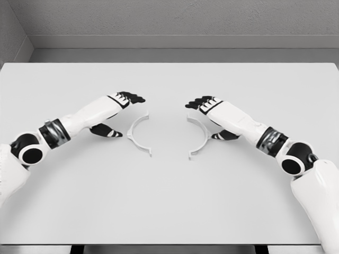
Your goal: Assemble PVC drainage pipe clamps
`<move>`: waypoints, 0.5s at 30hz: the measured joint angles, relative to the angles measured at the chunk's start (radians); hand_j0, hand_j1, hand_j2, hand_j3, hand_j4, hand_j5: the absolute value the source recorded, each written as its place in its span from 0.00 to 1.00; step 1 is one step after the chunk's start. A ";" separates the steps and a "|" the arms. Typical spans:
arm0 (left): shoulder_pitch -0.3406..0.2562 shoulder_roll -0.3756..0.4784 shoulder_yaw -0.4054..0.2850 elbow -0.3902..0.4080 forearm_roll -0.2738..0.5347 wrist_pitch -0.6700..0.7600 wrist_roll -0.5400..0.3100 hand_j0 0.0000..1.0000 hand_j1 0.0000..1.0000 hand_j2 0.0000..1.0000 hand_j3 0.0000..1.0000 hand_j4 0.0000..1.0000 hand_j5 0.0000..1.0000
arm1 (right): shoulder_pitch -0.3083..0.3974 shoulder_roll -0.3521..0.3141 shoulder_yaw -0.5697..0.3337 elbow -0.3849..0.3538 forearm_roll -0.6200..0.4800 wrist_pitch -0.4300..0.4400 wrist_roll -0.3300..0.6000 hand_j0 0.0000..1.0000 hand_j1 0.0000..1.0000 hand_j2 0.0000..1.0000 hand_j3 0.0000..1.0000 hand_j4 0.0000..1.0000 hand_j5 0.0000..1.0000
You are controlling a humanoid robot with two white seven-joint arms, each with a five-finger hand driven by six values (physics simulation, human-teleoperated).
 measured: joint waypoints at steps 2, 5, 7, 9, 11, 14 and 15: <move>-0.003 -0.008 -0.006 0.001 0.000 0.000 0.000 1.00 1.00 1.00 1.00 1.00 1.00 | 0.000 0.003 0.007 0.000 0.001 0.002 0.007 1.00 1.00 1.00 1.00 1.00 1.00; -0.003 -0.020 -0.012 0.002 0.000 0.000 0.000 1.00 1.00 1.00 1.00 1.00 1.00 | 0.000 0.015 0.012 0.001 0.001 0.006 0.011 1.00 1.00 1.00 1.00 1.00 1.00; -0.003 -0.026 -0.015 0.002 0.001 0.000 0.000 1.00 1.00 1.00 1.00 1.00 1.00 | -0.003 0.021 0.018 0.002 -0.001 0.008 0.012 1.00 1.00 1.00 1.00 1.00 1.00; -0.003 -0.031 -0.019 0.002 0.000 0.000 0.000 1.00 1.00 1.00 1.00 1.00 1.00 | -0.005 0.023 0.021 0.003 -0.001 0.010 0.012 1.00 1.00 1.00 1.00 1.00 1.00; -0.003 -0.036 -0.026 0.001 0.000 0.000 0.000 1.00 1.00 1.00 1.00 1.00 1.00 | -0.006 0.025 0.023 0.003 -0.001 0.012 0.013 1.00 1.00 1.00 1.00 1.00 1.00; -0.003 -0.041 -0.031 0.001 0.000 0.000 0.000 1.00 1.00 1.00 1.00 1.00 1.00 | -0.006 0.030 0.026 0.001 0.000 0.016 0.013 1.00 1.00 1.00 1.00 1.00 1.00; -0.005 -0.041 -0.030 0.002 0.000 0.000 0.000 1.00 1.00 1.00 1.00 1.00 1.00 | -0.006 0.034 0.025 0.000 0.003 0.017 0.011 1.00 1.00 1.00 1.00 1.00 1.00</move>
